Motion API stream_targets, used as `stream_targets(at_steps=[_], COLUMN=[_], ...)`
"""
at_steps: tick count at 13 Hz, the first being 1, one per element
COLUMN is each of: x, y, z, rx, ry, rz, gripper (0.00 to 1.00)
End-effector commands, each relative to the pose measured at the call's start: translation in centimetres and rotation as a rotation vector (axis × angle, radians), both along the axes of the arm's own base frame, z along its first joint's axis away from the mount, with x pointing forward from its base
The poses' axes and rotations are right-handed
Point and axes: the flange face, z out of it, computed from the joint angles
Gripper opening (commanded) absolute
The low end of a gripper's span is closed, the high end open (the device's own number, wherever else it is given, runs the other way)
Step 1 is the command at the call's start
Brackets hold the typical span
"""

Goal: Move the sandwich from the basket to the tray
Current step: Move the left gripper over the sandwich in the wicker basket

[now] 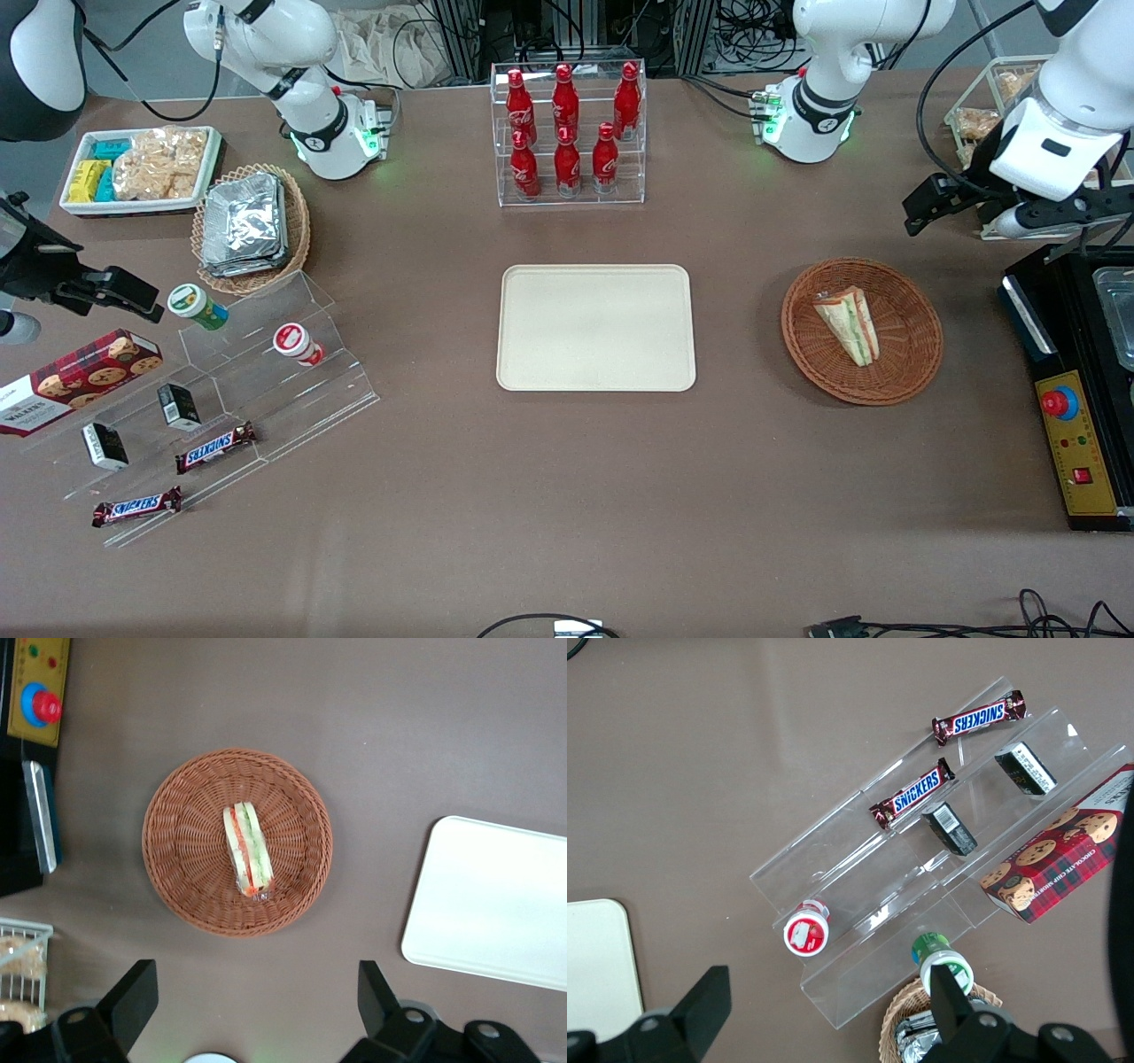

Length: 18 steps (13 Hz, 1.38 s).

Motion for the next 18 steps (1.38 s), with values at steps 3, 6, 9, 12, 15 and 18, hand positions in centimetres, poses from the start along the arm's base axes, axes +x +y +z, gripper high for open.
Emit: stream_targets(at_steps=[3,6,9,12,15,18], x=[0.7,0.8,0.7,-0.5,-0.9,-0.5], y=[-0.9,0.5,3.0,3.6,3.7,4.0], z=[0.4,-2.6,-9.0,-18.0,-26.7,-33.0], rx=[0.004,0.01,-0.009,-0.017,-0.014,-0.012], ry=[0.03,0.062,0.074,0.065,0.017,0.011], rz=[0.035,0.019,0.033,0.048,0.048,0.058], gripper=[1.0,1.0,1.0,1.0,1.0,1.0])
